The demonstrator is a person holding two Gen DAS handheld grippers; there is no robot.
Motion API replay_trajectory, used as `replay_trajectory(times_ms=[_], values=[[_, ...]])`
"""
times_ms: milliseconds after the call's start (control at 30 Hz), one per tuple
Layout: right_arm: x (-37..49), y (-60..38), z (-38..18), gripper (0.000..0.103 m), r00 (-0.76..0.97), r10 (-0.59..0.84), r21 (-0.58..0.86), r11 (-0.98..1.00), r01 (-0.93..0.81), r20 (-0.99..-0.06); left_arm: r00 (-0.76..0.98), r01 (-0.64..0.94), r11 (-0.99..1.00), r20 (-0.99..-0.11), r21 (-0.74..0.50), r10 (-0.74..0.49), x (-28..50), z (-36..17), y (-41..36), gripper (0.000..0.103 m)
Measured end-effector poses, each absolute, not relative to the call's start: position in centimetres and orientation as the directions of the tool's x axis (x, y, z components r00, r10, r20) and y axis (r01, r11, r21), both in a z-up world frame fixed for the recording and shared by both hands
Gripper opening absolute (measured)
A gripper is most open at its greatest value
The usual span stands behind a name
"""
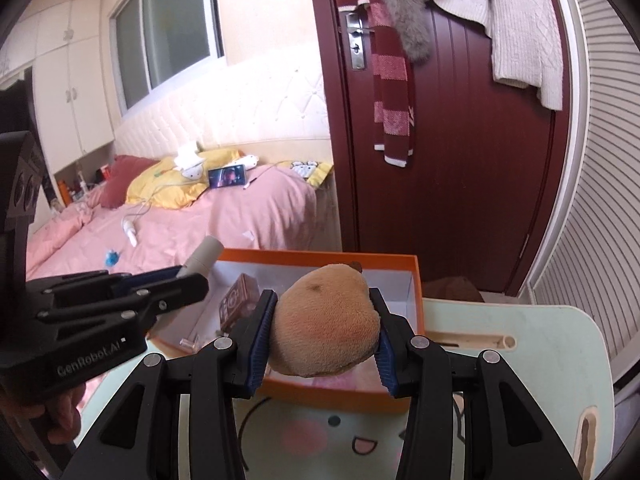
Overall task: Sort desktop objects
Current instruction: 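Lower the tube and plush potato into the box and release them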
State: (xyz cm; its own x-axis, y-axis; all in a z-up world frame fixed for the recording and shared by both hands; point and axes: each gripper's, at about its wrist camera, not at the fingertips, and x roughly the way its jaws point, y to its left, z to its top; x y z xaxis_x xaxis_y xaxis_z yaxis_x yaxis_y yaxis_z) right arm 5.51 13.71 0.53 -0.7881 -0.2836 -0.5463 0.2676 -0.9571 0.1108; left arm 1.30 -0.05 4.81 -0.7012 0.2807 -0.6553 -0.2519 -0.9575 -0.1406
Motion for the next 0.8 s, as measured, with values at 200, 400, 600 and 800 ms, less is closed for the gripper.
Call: replay_trajectory(times_ms=[200, 400, 600, 800], values=[[3.7, 12.9, -0.2, 0.044, -0.770, -0.289, 0.112, -0.955, 0.276, -0.569, -0.681, -0.235, -0.959, -0.678, -0.157, 0.278, 0.0, 3.7, -0.5, 0.020], [2.6, 12.3, -1.1, 0.044, -0.748, -0.290, 0.115, -0.954, 0.278, -0.597, -0.658, -0.226, -0.959, -0.699, -0.169, 0.279, -0.7, 2.6, -0.7, 0.020], [1.8, 12.2, -1.8, 0.044, -0.731, -0.288, 0.122, -0.954, 0.273, -0.618, -0.643, -0.225, -0.958, -0.712, -0.176, 0.282, -1.2, 1.8, -0.6, 0.020], [1.4, 12.3, -2.4, 0.044, -0.720, -0.285, 0.129, -0.956, 0.265, -0.632, -0.631, -0.221, -0.958, -0.722, -0.184, 0.284, -1.6, 1.3, -0.6, 0.020]])
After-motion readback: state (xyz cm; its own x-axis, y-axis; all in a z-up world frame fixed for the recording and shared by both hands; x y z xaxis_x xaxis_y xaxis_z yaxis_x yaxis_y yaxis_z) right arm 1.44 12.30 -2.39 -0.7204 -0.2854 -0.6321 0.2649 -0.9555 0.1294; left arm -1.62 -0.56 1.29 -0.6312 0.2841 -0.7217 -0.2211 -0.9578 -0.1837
